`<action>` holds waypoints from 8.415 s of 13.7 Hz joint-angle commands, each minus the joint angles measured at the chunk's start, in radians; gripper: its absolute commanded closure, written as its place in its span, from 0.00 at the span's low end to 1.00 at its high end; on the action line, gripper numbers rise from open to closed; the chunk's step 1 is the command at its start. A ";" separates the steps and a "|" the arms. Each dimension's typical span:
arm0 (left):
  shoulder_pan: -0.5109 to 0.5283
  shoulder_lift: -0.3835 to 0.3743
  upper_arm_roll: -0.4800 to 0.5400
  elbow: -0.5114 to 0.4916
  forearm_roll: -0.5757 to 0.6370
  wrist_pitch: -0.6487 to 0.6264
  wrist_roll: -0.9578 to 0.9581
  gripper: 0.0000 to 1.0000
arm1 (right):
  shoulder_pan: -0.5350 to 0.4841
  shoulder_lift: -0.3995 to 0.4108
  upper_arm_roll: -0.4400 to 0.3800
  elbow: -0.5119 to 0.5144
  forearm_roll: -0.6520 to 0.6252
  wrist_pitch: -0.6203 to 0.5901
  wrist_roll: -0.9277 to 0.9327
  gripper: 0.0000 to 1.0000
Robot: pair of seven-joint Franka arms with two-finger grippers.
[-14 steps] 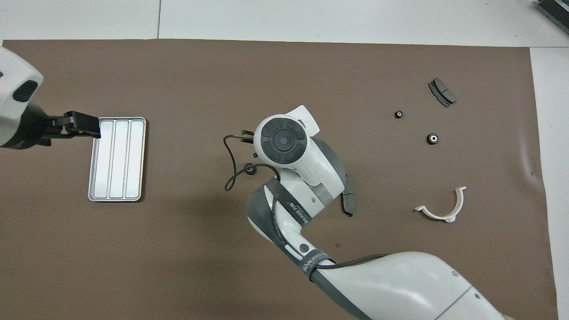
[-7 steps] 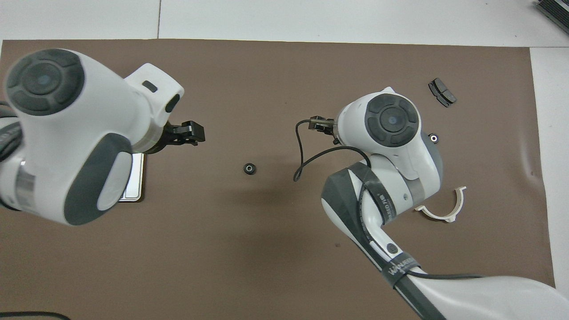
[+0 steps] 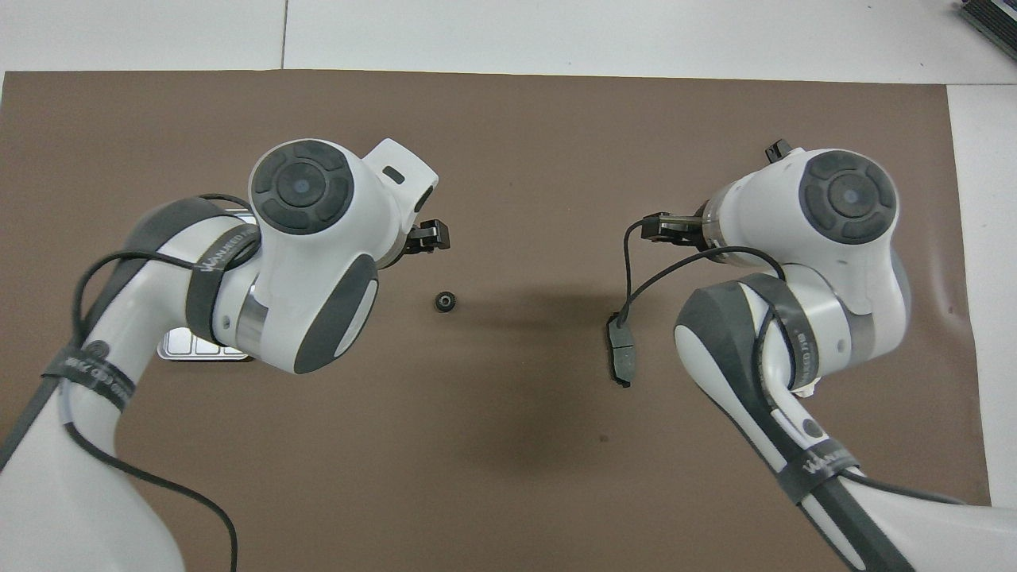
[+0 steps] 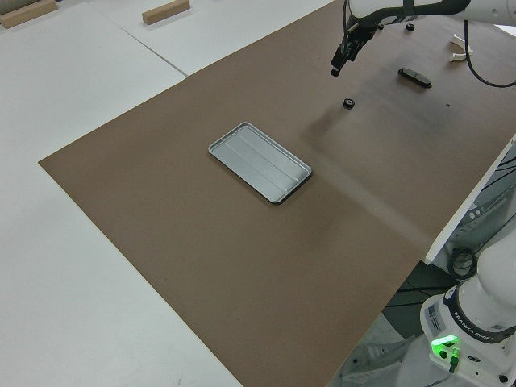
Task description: Pick bearing gear from pile to tray
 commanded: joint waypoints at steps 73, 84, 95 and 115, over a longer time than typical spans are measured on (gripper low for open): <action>0.062 0.025 0.017 -0.022 -0.130 0.080 0.222 0.23 | 0.297 0.154 0.015 0.120 -0.075 0.134 0.512 0.00; -0.058 0.034 0.016 -0.121 -0.108 0.076 0.192 0.45 | -0.030 0.338 0.014 0.271 0.027 0.151 -0.042 0.00; -0.054 0.025 0.017 -0.141 -0.108 0.074 0.192 0.73 | -0.032 0.407 0.014 0.264 0.030 0.209 -0.042 0.30; -0.004 0.028 0.020 -0.104 -0.108 0.086 0.194 0.43 | 0.094 0.289 0.052 0.296 0.032 0.068 0.233 1.00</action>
